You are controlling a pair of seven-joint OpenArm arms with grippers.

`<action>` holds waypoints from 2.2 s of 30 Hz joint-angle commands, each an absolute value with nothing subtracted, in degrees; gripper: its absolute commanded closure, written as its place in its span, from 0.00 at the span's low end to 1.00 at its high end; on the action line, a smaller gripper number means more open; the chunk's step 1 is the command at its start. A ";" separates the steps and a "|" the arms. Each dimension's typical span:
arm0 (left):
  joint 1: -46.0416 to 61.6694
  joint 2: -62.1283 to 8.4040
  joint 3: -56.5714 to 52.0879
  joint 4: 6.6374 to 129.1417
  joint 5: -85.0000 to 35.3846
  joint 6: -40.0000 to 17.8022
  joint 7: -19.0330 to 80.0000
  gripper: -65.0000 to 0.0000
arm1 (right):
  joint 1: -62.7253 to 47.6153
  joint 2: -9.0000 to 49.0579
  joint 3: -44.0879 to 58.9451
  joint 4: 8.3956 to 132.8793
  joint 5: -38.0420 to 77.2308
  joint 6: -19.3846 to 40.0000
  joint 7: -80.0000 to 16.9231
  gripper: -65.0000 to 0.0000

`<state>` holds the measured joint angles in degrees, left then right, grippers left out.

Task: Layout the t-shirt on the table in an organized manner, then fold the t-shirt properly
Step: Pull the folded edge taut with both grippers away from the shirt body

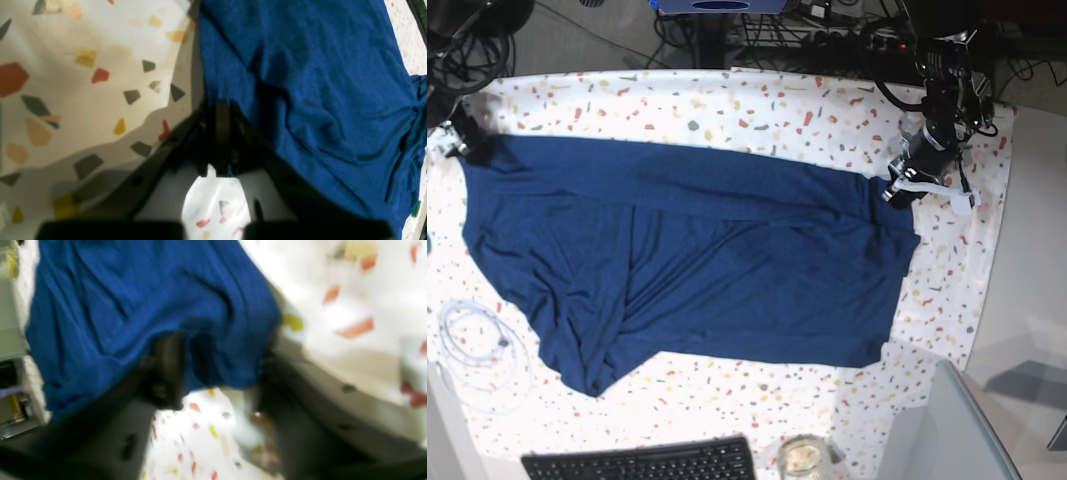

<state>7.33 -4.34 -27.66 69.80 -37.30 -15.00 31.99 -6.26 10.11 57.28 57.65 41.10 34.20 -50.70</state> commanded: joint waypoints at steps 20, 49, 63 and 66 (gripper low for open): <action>8.66 -5.76 -38.99 84.79 -37.93 -15.60 46.37 1.00 | -1.45 12.79 57.71 76.62 41.63 25.98 -72.66 1.00; 19.56 -5.67 -39.52 82.15 -37.58 -15.60 40.22 1.00 | -10.42 11.91 57.19 72.57 41.19 26.24 -67.56 1.00; 19.47 -5.67 -39.34 82.07 -37.41 -15.52 40.22 1.00 | -10.59 11.03 57.71 72.13 41.19 25.89 -67.56 0.91; 19.56 -5.67 -39.34 82.07 -37.41 -15.52 40.31 1.00 | -10.59 10.77 57.71 72.22 41.19 25.89 -67.74 0.64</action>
